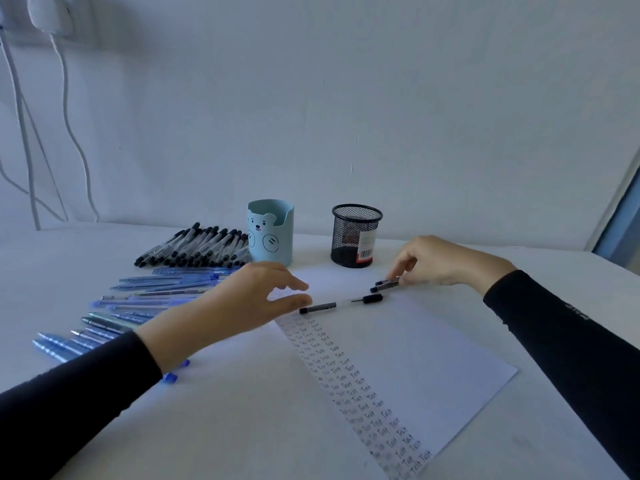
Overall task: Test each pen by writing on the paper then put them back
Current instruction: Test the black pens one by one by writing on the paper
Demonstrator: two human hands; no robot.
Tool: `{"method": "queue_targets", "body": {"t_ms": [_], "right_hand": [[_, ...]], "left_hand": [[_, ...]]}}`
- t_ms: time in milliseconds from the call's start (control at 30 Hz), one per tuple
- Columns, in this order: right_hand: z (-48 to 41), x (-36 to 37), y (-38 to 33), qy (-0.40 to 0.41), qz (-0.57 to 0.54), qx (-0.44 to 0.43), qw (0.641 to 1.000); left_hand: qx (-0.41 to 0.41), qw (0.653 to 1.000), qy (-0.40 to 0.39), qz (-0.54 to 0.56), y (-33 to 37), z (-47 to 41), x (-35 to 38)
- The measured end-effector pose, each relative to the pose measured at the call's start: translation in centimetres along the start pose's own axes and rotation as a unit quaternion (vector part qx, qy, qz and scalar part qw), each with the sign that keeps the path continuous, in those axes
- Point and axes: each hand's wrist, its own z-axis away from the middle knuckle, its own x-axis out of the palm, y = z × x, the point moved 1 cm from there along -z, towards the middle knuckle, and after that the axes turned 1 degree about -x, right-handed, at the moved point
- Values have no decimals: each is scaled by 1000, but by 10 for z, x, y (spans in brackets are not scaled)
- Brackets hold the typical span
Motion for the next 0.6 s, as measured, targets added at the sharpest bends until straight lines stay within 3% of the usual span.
{"method": "queue_targets", "body": {"t_ms": [300, 367, 467, 533, 600], "right_hand": [[-1, 3, 0, 14, -23, -19, 999], [-2, 3, 1, 15, -22, -17, 1000], [-1, 3, -2, 10, 1, -22, 1000], [-2, 4, -3, 11, 9, -25, 1000], [-4, 5, -4, 12, 15, -31, 999]], "left_hand": [[29, 999, -8, -26, 11, -14, 12], [61, 996, 68, -21, 6, -9, 2], [82, 960, 266, 13, -3, -5, -31], [33, 926, 374, 37, -11, -3, -57], [-59, 909, 411, 42, -25, -5, -76]]}}
